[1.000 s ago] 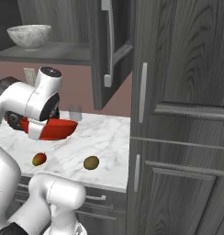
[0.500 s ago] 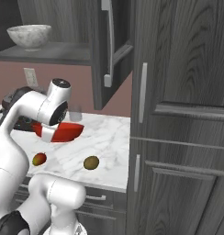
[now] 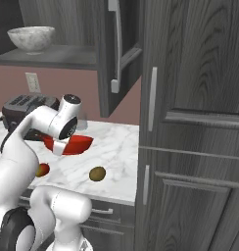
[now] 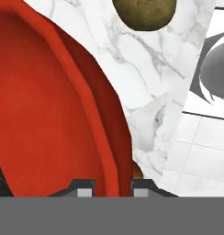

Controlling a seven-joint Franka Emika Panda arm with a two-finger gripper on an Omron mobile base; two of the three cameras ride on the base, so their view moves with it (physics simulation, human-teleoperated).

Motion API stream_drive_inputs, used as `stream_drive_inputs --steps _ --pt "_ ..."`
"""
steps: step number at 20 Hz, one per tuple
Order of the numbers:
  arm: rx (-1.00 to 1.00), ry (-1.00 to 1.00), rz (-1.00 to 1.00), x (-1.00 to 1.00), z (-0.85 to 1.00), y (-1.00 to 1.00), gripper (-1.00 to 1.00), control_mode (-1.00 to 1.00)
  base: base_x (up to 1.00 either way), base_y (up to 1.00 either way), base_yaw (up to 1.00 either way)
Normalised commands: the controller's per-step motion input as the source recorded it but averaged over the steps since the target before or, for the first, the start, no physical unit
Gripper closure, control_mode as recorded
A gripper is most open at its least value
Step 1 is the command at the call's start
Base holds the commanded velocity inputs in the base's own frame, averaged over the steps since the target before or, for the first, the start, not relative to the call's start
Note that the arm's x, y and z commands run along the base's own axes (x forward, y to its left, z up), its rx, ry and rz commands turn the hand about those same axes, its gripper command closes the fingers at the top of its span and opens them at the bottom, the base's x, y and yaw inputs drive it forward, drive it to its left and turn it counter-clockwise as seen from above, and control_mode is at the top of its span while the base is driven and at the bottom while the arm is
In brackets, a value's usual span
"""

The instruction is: Pick both bowls and place them on the counter. Then place the potato in one bowl and place the mango in the other bowl.

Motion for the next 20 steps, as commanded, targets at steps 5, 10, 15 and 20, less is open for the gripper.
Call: stream_drive_inputs --steps 5,10,15,20 --pt "-0.02 0.0 0.03 0.26 -0.41 0.01 1.0 -1.0 0.0 0.0 0.0" --pt "-0.03 0.0 0.03 0.29 -0.3 0.0 1.0 -1.0 0.0 0.0 0.0" --pt "0.0 0.0 0.02 0.25 -0.24 0.0 1.0 -1.0 0.0 0.0 0.0" --pt "0.0 0.0 0.02 0.22 -0.31 0.01 1.0 -1.0 0.0 0.0 0.0"
